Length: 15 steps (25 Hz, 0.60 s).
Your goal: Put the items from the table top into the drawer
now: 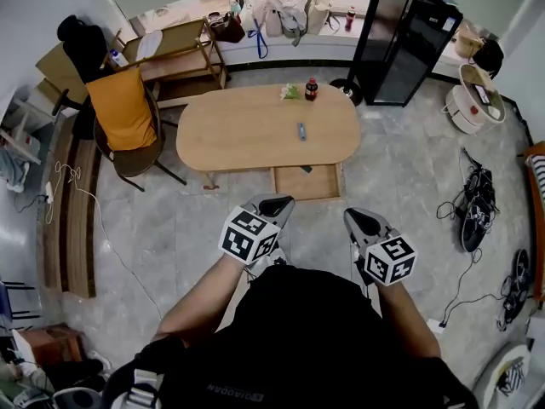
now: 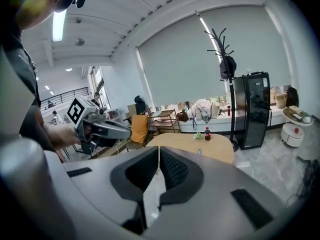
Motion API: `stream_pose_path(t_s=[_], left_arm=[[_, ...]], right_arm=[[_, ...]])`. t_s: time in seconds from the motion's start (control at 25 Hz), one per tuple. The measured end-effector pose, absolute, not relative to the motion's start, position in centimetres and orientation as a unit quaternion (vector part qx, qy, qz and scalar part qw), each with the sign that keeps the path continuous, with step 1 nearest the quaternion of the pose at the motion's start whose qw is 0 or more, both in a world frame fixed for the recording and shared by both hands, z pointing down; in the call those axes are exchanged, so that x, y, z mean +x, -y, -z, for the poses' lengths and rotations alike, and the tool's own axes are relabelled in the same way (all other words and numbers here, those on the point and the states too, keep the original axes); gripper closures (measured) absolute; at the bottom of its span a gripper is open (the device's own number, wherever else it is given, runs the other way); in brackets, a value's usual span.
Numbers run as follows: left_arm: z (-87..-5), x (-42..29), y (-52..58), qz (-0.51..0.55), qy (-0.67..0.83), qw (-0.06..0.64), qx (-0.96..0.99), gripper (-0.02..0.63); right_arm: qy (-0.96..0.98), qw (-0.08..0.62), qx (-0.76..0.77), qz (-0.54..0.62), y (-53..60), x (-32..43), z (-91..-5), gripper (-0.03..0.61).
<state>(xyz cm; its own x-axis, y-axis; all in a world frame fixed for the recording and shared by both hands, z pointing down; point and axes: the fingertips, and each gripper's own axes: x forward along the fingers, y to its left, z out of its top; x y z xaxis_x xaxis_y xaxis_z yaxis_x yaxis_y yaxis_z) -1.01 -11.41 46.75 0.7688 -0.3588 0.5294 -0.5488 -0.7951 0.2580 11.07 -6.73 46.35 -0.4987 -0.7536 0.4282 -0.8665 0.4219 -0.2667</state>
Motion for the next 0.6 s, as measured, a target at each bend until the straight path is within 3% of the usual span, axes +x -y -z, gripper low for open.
stream_pose_path(t_s=[0.6], left_arm=[[-52.5, -7.1, 22.1, -0.238, 0.298, 0.279, 0.881, 0.609]], right_arm=[[0.826, 0.184, 0.455, -0.278, 22.2, 8.4, -53.2, 0.574]])
